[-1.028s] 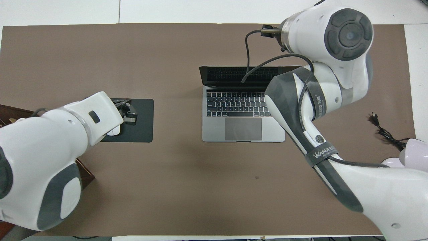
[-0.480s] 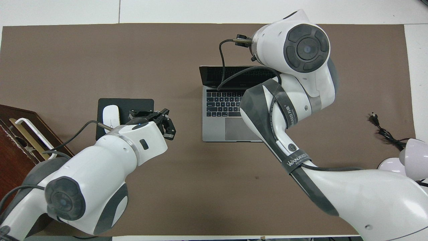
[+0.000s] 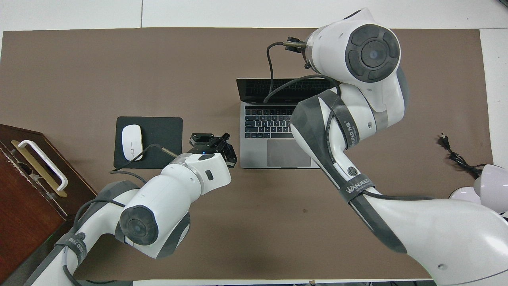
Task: Close laptop with both arms
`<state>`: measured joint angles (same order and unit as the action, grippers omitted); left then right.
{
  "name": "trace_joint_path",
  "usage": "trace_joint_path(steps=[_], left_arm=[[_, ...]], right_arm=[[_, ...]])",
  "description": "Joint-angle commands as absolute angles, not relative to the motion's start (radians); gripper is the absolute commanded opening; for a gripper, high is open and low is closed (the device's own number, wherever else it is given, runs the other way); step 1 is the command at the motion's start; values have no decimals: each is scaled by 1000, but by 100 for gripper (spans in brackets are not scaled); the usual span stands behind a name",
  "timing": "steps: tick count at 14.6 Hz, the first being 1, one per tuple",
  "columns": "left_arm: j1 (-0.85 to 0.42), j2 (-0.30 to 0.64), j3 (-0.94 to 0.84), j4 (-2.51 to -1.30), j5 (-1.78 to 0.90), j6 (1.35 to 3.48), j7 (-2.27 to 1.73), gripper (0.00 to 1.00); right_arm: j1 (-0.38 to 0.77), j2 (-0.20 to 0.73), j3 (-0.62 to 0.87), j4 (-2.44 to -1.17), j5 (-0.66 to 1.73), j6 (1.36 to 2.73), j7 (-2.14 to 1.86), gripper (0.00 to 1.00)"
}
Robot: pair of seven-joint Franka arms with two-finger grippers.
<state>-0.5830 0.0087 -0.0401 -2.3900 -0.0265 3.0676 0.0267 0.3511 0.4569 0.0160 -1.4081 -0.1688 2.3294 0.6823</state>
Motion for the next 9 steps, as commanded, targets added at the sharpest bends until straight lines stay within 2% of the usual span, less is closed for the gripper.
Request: trace_joint_path(steps=[1,9], left_arm=[[-607,44,-25,-2395,-37,3119,26,0],[-656,233,-23,-2395,-37,3330,32,0]], right_arm=[[337,469,25,-1393,-158,2347,689,0],[305,480,23,-1404,-149,2350,666,0]])
